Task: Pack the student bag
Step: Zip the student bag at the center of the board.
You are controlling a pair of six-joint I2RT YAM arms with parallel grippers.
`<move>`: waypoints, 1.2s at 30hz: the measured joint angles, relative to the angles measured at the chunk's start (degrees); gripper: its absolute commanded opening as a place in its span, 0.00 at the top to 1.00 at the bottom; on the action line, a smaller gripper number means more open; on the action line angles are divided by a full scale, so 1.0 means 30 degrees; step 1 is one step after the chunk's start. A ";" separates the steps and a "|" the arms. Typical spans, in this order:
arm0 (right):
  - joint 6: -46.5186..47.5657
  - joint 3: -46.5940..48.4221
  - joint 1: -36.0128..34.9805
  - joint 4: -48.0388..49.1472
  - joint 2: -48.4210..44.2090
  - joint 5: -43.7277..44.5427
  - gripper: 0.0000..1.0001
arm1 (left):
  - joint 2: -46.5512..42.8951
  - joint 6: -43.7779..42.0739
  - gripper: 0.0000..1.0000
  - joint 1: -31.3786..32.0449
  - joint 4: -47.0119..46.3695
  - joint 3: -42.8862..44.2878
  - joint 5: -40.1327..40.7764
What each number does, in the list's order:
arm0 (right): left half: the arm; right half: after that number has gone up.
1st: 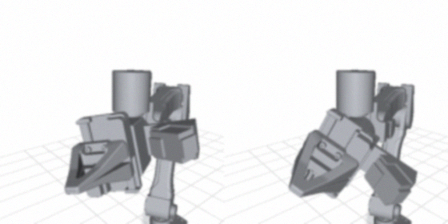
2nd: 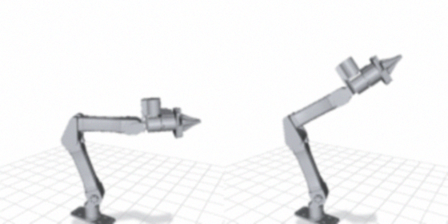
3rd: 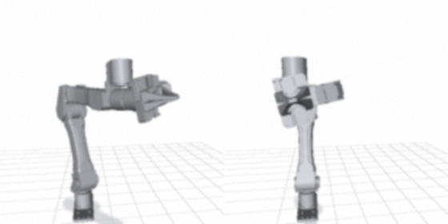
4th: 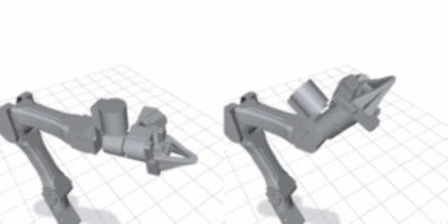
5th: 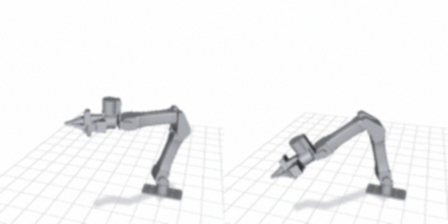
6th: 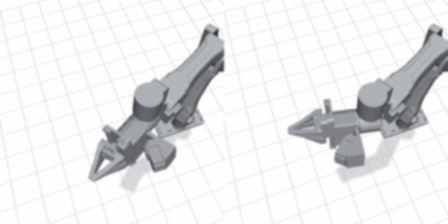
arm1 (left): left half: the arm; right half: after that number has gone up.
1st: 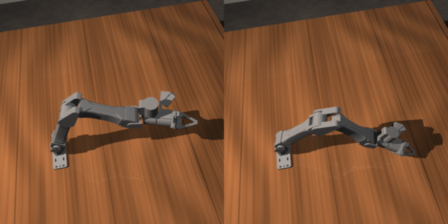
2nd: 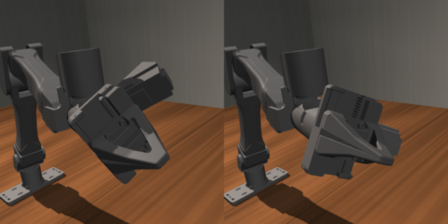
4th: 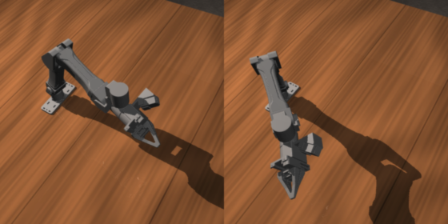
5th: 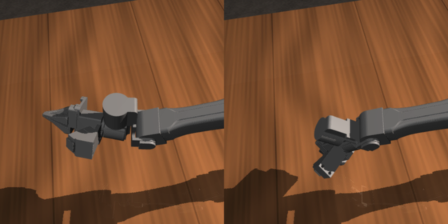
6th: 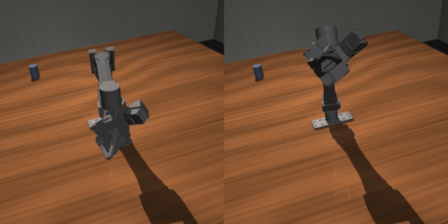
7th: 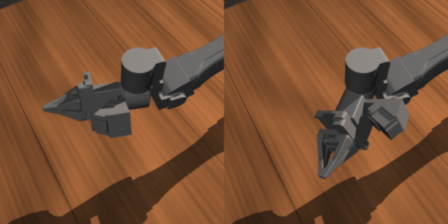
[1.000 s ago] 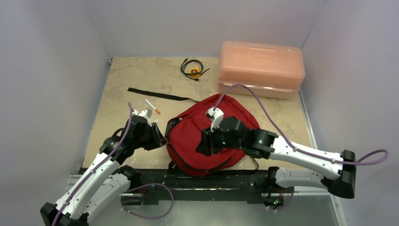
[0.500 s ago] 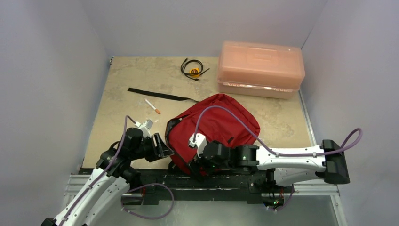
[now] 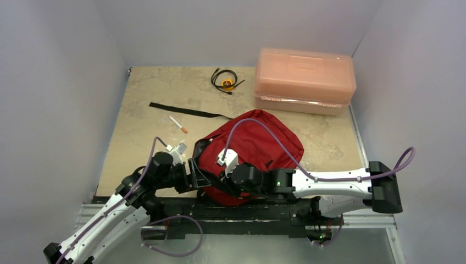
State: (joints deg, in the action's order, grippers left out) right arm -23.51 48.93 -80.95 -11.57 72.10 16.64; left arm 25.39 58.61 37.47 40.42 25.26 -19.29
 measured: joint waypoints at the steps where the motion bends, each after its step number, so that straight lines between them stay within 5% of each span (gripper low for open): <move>1: -0.0044 0.0000 0.0000 0.0015 -0.0058 0.0124 0.80 | 0.0168 0.0109 0.25 0.0073 -0.0153 0.0000 -0.0007; 6: -0.0401 0.0000 0.0022 0.0051 -0.0095 0.0204 0.85 | 0.0583 0.0153 0.22 0.0386 -0.0816 0.0000 0.0007; 12: -0.0510 -0.0015 0.0044 0.0313 0.0022 0.0663 0.76 | 0.1625 0.0095 0.49 0.0437 -0.1144 0.0000 0.0284; 16: -0.0466 0.0189 0.0095 0.0707 0.1435 0.0627 0.56 | 0.1581 0.0051 0.50 0.0452 -0.0896 0.0000 0.0648; 20: -0.0867 0.0328 0.0270 0.0481 0.2557 -0.0182 0.38 | -0.0546 -0.0204 0.41 0.0510 0.0051 0.0000 0.1107; 24: -0.2127 0.1486 0.0707 -0.1355 0.2171 -0.1319 0.02 | -0.2259 -0.0546 0.34 0.0539 0.0233 0.0000 0.0816; 31: -0.4867 0.2572 0.0750 -0.5020 -0.2550 -0.2616 0.02 | -0.1064 -0.1668 0.29 0.1268 -0.1384 0.0699 -0.0525; 36: -0.6200 0.0233 0.0772 -0.6688 -0.6156 -0.3956 0.07 | 0.0488 -0.2535 0.29 0.3104 -0.2914 0.2047 -0.0372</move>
State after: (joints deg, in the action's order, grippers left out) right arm -42.11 49.63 -78.63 -31.64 53.63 4.78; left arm 26.85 51.00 46.78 31.68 31.40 -20.40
